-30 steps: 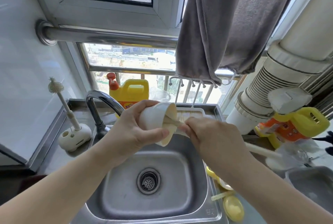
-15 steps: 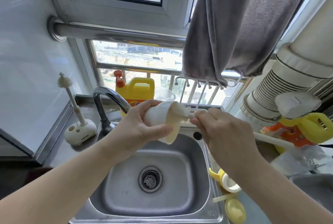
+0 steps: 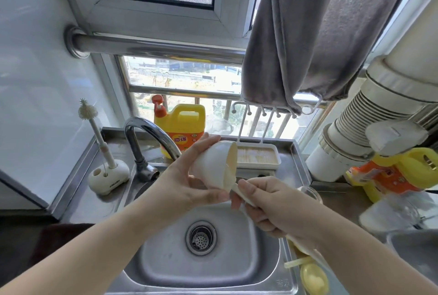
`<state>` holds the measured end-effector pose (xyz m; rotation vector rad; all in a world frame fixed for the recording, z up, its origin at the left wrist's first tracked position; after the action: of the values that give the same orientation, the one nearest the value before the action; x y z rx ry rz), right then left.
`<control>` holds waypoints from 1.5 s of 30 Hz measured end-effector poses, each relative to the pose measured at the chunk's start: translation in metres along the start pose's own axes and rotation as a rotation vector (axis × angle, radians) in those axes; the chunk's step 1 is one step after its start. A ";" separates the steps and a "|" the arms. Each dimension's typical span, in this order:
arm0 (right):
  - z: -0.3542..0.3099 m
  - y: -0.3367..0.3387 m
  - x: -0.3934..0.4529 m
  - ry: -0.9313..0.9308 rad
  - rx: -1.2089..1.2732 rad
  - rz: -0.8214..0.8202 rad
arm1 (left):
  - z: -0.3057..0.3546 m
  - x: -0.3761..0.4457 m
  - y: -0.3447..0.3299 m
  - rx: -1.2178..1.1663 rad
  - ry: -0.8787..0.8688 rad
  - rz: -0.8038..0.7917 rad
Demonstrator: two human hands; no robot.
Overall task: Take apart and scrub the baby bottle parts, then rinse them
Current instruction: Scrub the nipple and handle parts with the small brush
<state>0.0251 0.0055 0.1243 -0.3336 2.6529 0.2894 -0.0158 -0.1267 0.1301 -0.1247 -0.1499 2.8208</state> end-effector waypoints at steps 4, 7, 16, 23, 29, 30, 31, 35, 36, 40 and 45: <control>0.000 0.009 0.003 0.075 -0.173 0.067 | -0.003 0.000 0.001 -0.098 0.180 -0.046; -0.003 0.012 0.005 0.164 -0.364 0.101 | -0.002 -0.001 -0.004 -0.291 0.346 -0.066; -0.024 0.021 -0.011 0.353 -1.064 0.426 | -0.019 0.006 -0.001 -0.101 0.360 0.024; -0.016 0.019 -0.002 0.386 -0.974 0.510 | -0.006 0.013 -0.004 -0.052 0.127 0.074; 0.018 0.006 -0.001 -0.082 -0.060 0.020 | -0.007 0.013 -0.008 -0.026 -0.033 0.051; 0.019 0.009 -0.001 -0.068 -0.109 0.036 | -0.009 0.014 -0.010 -0.007 -0.033 0.045; 0.016 0.016 0.000 -0.004 -0.263 0.108 | -0.011 0.014 -0.011 -0.001 -0.018 0.042; -0.007 0.048 -0.006 0.306 -0.796 0.491 | -0.022 0.018 -0.014 -0.016 0.080 0.023; -0.011 0.050 -0.009 0.340 -0.794 0.490 | -0.023 0.019 -0.014 -0.009 0.088 0.026; -0.003 0.053 -0.015 0.294 -0.865 0.347 | -0.024 0.023 -0.009 -0.038 0.099 0.061; -0.010 0.073 -0.024 0.330 -1.026 0.579 | -0.026 0.021 -0.012 -0.065 0.111 0.053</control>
<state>0.0218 0.0768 0.1547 0.1238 2.6136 1.9210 -0.0293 -0.1064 0.1044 -0.3031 -0.2165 2.8538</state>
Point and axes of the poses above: each hand's wrist, its own x-axis towards the middle knuckle, its own y-axis out of the back of the hand, z = x × y, the point moved 7 cm from there along x, towards the middle knuckle, and after that the axes turned 9 degrees about z, right-handed, at the moved point
